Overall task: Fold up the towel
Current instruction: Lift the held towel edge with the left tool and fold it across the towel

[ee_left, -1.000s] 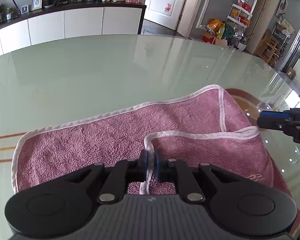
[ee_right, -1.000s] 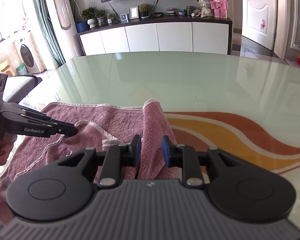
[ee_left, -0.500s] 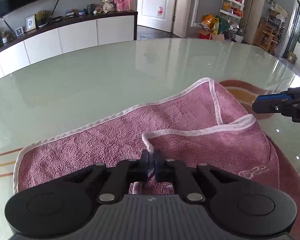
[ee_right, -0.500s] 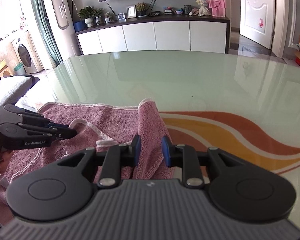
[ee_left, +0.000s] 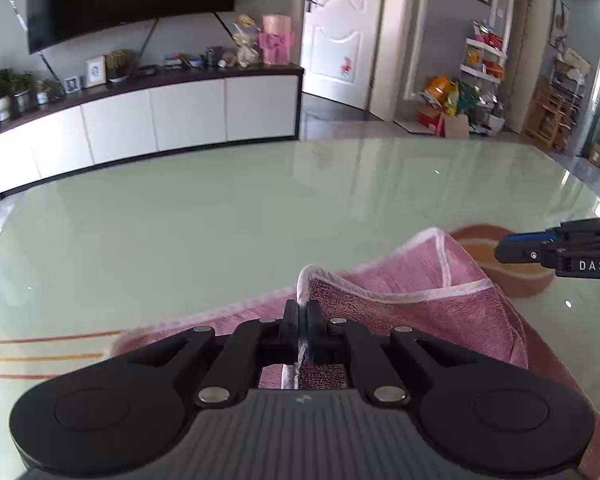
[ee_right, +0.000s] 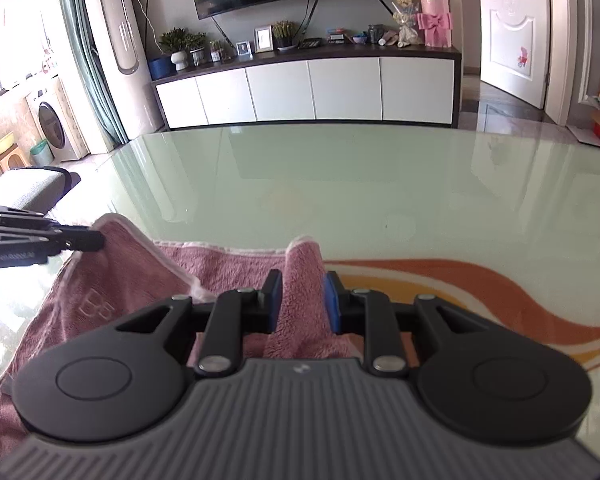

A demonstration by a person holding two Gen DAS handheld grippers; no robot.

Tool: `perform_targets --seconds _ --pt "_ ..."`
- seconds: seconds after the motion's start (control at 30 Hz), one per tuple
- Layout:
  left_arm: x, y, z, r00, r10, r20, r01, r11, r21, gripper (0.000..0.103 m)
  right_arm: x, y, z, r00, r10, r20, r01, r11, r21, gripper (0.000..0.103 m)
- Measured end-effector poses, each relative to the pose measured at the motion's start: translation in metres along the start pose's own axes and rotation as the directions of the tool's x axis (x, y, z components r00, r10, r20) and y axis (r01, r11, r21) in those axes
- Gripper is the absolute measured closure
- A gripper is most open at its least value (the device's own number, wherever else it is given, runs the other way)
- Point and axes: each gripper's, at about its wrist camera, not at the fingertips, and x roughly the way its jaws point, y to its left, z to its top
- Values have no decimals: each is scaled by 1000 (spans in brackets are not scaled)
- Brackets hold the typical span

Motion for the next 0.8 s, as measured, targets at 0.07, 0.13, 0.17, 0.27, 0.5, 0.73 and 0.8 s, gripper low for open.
perform_targets --seconds 0.07,0.13,0.17,0.27,0.5,0.73,0.8 --pt "-6 11 0 999 35 6 -35 999 -19 99 5 0 3 1000 -4 -5 4 1000 -7 80" --pt "-10 27 -1 996 85 0 -85 995 -51 99 13 1 7 1000 -7 -16 6 1000 -15 80" --pt "-11 34 -3 995 102 -4 -102 992 -70 99 16 1 7 1000 -8 -21 7 1000 -17 79" --pt "-15 52 -8 990 140 -16 -141 983 -117 99 28 2 9 999 -19 -39 18 1000 -20 77" --pt "-17 69 -21 984 167 -55 -174 972 -156 99 50 -1 9 997 -10 -76 11 1000 6 56" --pt "-13 75 -25 982 174 -75 -184 968 -169 99 69 -7 8 990 -25 -138 32 998 49 79" --pt "-15 76 -28 982 173 -76 -184 966 -179 99 72 -7 5 989 -19 -146 27 998 49 96"
